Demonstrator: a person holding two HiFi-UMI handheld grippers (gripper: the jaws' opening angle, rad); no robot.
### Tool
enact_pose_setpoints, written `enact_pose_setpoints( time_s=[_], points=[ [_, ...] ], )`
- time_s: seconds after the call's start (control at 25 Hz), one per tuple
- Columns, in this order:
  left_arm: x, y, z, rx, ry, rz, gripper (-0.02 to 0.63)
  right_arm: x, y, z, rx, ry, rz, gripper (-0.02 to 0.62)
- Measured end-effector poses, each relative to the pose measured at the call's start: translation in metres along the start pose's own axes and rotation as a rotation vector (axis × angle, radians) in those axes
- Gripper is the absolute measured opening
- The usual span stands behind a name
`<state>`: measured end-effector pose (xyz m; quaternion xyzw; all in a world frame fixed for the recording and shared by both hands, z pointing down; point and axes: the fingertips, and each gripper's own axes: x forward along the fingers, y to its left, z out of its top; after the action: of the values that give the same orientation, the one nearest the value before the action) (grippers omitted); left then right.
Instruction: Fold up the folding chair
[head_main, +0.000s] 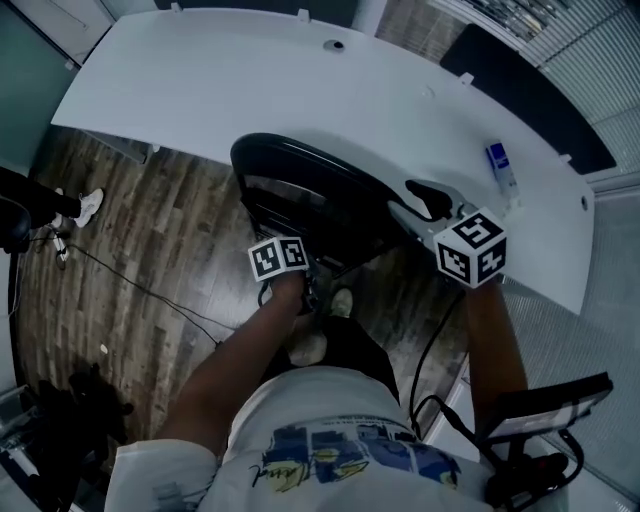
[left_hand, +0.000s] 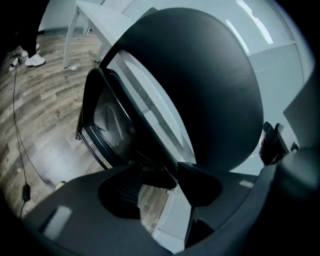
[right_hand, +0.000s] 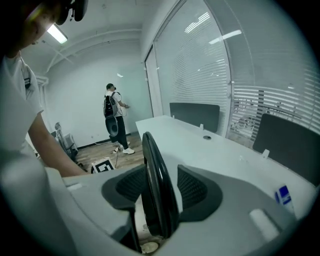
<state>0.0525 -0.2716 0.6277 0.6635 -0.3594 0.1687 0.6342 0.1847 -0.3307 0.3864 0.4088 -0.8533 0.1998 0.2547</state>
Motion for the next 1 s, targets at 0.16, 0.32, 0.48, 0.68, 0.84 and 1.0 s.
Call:
enact_pose_setpoints(
  time_s=[0.16,0.32,0.48,0.68,0.84,1.0],
  points=[
    [-0.054,0.000,0.005,0.105,-0.028,-0.034,0.230,-0.032,0.030,0.012,0.038,-0.066,-0.105,0.183],
    [-0.089,-0.006,0.016,0.238,-0.050,-0.065,0.230,-0.051,0.045,0.004,0.071,-0.082,-0.178,0.183],
    [-0.121,-0.022,0.027,0.393,-0.063,-0.099,0.230,-0.057,0.063,-0.008,0.108,-0.084,-0.209,0.183],
    [-0.215,-0.040,0.027,0.648,-0.133,-0.174,0.214,-0.070,0.145,-0.003,0.150,-0.145,-0.247,0.179],
    [-0.248,-0.061,0.024,0.791,-0.162,-0.213,0.175,-0.073,0.164,-0.018,0.171,-0.149,-0.275,0.166],
    [-0.255,-0.079,0.020,0.870,-0.138,-0.245,0.136,-0.075,0.163,-0.035,0.220,-0.140,-0.304,0.137]
  ],
)
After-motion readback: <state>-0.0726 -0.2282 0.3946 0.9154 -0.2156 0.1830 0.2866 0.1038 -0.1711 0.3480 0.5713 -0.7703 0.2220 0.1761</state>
